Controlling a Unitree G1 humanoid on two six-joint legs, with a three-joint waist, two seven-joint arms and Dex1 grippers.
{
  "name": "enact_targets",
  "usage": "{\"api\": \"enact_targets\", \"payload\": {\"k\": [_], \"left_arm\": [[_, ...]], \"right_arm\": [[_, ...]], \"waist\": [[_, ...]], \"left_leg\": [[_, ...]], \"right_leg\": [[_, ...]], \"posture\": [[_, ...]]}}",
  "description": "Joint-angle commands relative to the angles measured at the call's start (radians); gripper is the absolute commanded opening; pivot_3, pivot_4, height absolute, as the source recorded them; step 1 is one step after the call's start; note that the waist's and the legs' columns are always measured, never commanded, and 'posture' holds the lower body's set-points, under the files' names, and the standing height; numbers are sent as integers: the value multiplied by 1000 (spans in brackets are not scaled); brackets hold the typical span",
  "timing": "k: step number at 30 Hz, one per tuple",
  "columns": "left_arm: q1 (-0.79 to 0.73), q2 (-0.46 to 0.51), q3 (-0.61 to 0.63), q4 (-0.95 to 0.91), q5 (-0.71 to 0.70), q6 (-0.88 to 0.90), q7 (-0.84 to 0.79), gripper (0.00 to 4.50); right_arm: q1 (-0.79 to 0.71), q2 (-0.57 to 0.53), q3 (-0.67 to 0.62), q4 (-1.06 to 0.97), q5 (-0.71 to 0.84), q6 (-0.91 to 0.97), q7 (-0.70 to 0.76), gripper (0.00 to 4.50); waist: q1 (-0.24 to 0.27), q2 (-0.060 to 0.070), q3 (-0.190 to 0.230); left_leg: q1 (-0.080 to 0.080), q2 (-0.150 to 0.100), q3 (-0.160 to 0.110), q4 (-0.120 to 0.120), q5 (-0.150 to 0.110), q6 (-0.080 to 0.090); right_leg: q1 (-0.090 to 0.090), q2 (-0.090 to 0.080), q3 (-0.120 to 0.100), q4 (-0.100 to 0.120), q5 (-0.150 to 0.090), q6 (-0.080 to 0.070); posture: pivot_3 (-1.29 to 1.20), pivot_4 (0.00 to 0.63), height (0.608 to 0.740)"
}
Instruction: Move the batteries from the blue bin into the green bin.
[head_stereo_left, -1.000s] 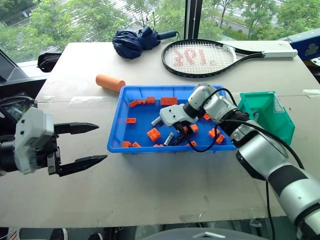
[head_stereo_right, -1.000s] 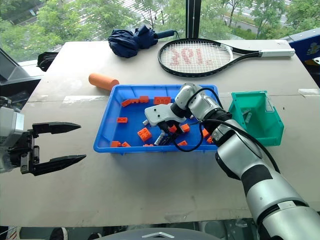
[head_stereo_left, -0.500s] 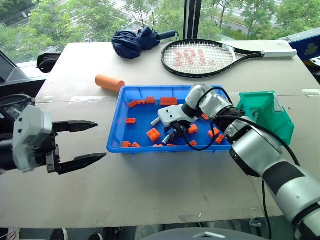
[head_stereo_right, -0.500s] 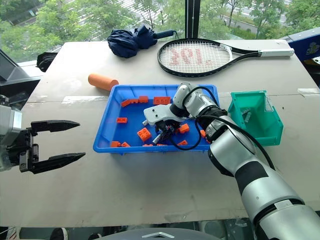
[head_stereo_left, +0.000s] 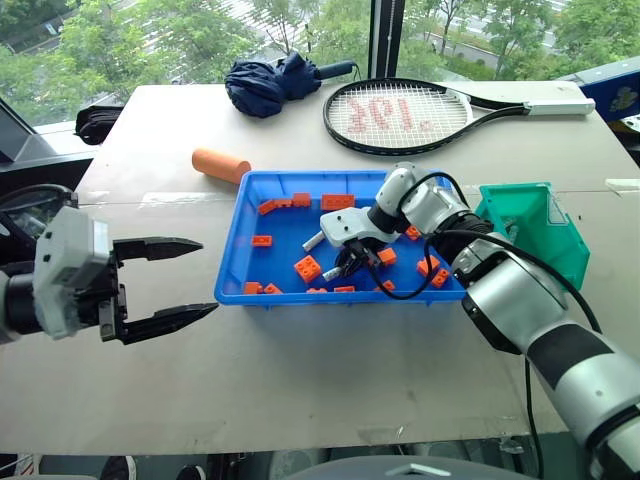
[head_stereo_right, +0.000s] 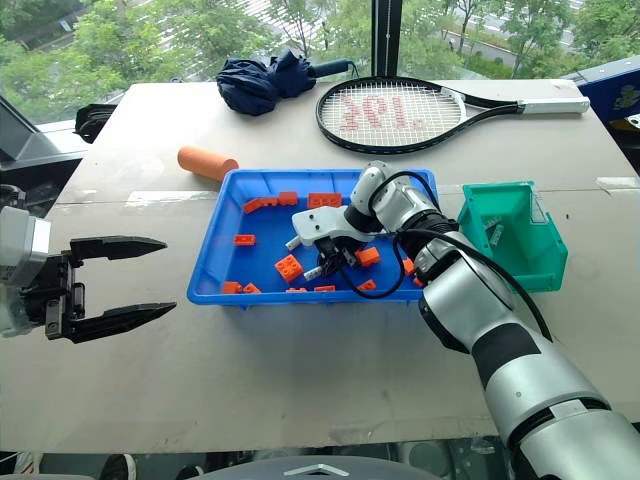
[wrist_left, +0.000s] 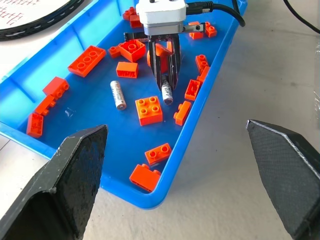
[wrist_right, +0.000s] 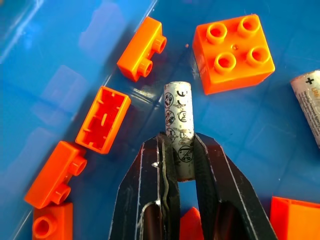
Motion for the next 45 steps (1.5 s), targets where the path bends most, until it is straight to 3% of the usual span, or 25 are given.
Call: {"api": "enact_targets", "payload": {"k": [1, 4, 8, 14, 19, 22, 29, 38, 41, 45], "left_arm": [[-32, 0, 0, -13, -60, 16, 9, 4500], [-63, -5, -40, -26, -86, 26, 21, 4500], [-169, -15, -144, -27, -117, 27, 54, 4500], [-381, -54, -322, -13, -152, 47, 106, 4500], [-548, -95, -418, 28, -185, 76, 130, 4500], [-622, -116, -451, 55, -192, 86, 132, 4500], [-677, -122, -488, 94, -157, 68, 110, 4500], [-626, -76, -448, 158, -78, 25, 92, 4500], [-594, -41, -414, 215, -40, 0, 69, 4500], [-522, 19, -387, 284, 33, -54, 24, 4500]], "right_arm": [[46, -98, -92, -327, 110, 215, 56, 28], [140, -219, -134, -652, 183, 439, 56, 28], [275, -366, -244, -994, 248, 698, -48, 28], [493, -626, -510, -1303, 316, 1011, -213, 28], [681, -833, -752, -1327, 333, 1107, -301, 28], [786, -907, -815, -1292, 336, 1087, -343, 28], [902, -947, -855, -1194, 358, 1007, -440, 28], [865, -929, -823, -1197, 456, 973, -491, 4268], [769, -870, -747, -1236, 514, 967, -500, 4406], [603, -714, -560, -1249, 554, 959, -508, 4406]], "waist": [[1, 0, 0], [2, 0, 0], [9, 0, 0], [27, 0, 0], [43, 1, 1], [36, 1, 0], [19, 1, 1], [27, 1, 1], [17, 1, 1], [1, 1, 1]], "left_leg": [[-1, 0, -1, 0, 0, 0], [-6, -1, -3, 2, 0, 0], [-13, -3, -11, 4, 0, 0], [-13, -7, -11, 5, -1, 4], [-13, -6, -12, 6, -2, 6], [-11, -7, -10, 8, -2, 6], [-7, -5, -4, 8, -2, 6], [-5, -3, -1, 8, -2, 6], [-5, -3, 0, 8, -2, 6], [-1, -2, 2, 7, -2, 6]], "right_leg": [[-1, -1, 0, 0, 0, 0], [-4, -4, -3, 0, 0, 0], [-6, -6, -6, -1, 0, 0], [-5, -5, -9, 1, 0, 0], [-4, -1, -10, 0, 0, 1], [-2, 1, -8, 1, 0, 1], [-2, 5, -2, 5, 0, 1], [-2, 5, 1, 6, 0, 1], [-2, 6, 1, 6, 0, 1], [-2, 8, 4, 8, 0, 0]], "posture": [[0, 150, 740], [0, 150, 740], [0, 150, 740], [0, 150, 740], [0, 150, 740], [0, 150, 740], [0, 150, 740], [0, 150, 740], [0, 150, 740], [0, 150, 740]]}}
